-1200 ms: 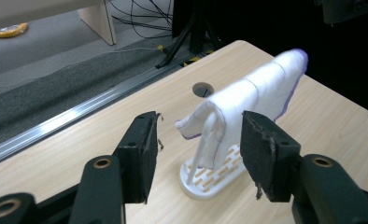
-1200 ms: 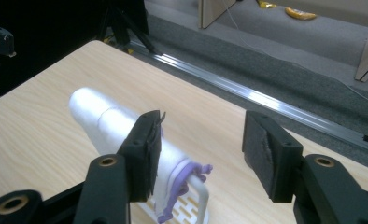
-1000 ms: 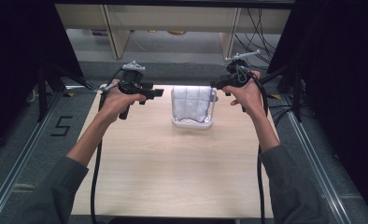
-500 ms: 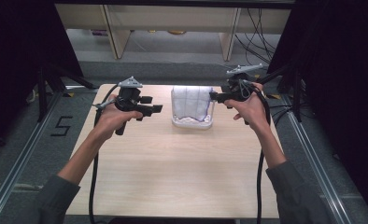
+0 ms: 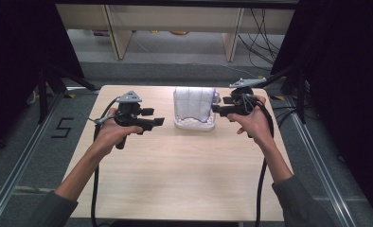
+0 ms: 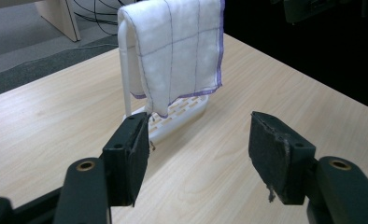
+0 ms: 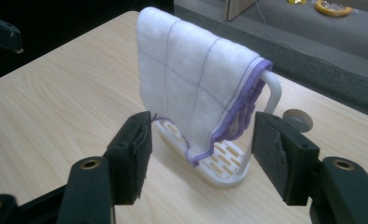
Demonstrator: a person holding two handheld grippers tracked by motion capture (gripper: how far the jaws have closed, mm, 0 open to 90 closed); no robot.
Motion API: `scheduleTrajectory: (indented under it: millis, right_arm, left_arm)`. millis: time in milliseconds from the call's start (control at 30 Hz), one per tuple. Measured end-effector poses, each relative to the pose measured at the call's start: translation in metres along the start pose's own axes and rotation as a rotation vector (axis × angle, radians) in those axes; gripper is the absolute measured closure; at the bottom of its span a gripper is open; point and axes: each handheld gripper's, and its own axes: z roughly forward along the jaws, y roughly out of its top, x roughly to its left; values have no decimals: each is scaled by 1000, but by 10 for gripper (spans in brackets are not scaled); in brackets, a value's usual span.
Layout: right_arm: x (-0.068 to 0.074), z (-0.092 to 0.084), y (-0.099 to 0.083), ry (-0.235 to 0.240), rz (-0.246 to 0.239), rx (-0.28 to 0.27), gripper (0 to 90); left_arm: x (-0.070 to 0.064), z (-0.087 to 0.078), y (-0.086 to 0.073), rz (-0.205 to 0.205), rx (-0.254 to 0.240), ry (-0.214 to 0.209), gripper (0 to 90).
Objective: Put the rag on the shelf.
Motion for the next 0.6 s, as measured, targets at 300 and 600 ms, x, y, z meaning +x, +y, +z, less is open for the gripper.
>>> scheduleTrajectory:
  millis: [300, 600]
  right_arm:
    - [13, -5, -19, 39, 22, -27, 324]
    - [27, -5, -48, 103, 46, -64, 318]
  left_arm:
    - [-9, -7, -21, 10, 4, -4, 343]
    - [-21, -6, -48, 40, 16, -15, 305]
